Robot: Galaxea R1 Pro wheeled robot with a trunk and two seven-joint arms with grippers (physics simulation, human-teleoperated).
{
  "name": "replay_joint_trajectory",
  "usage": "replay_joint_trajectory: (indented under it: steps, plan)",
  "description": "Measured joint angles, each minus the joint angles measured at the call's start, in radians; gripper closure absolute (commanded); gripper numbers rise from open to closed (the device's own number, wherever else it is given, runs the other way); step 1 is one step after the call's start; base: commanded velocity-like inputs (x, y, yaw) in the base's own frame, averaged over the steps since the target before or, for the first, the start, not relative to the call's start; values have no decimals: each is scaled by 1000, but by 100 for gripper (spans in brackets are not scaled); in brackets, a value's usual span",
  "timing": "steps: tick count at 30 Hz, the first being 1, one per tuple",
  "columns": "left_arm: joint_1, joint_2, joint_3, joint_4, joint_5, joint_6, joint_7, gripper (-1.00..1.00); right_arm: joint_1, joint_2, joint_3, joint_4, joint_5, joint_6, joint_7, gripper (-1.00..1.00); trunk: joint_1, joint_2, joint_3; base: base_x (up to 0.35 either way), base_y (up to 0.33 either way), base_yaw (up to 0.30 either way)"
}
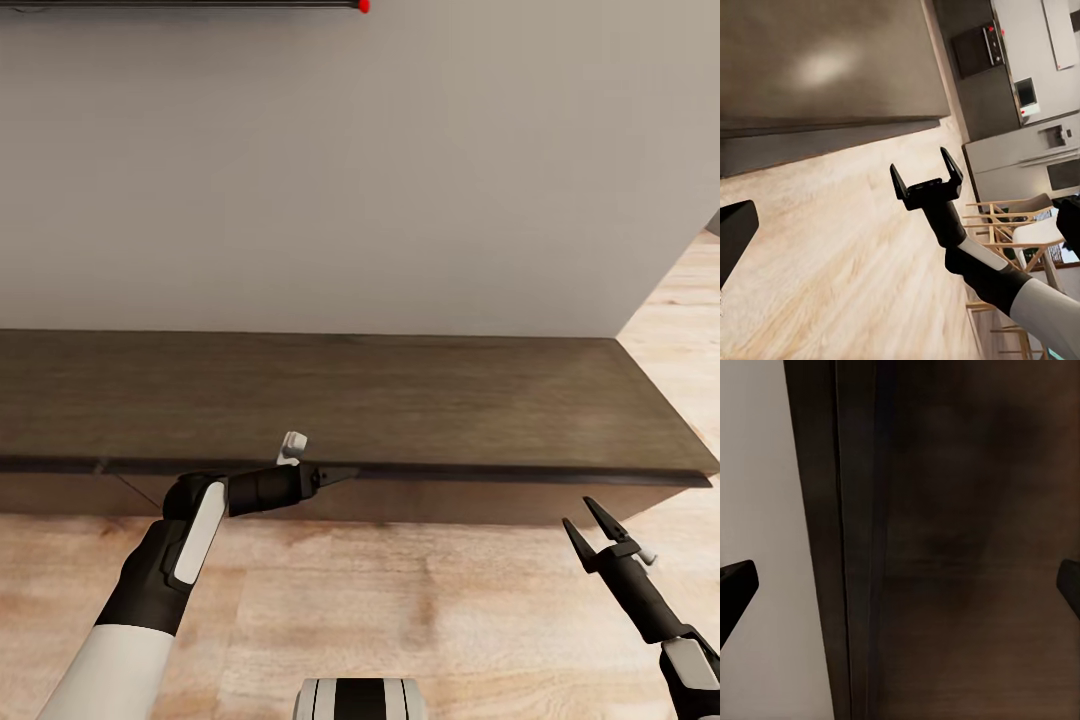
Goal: Place each of the two pumpkins and all three candles from the living room inside a cabinet in the living room (use any cabinet), then make sure every cabinet is closed, and position the cauldron so it is next to a table in the living room.
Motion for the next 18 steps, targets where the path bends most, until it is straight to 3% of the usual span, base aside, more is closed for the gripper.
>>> replay_joint_trajectory:
  steps: [18]
  plan:
    - [0,0,-1,-1,0,-1,0,-100,0,0,0,0,1,0,-2,-100,0,0,0,63,3,0]
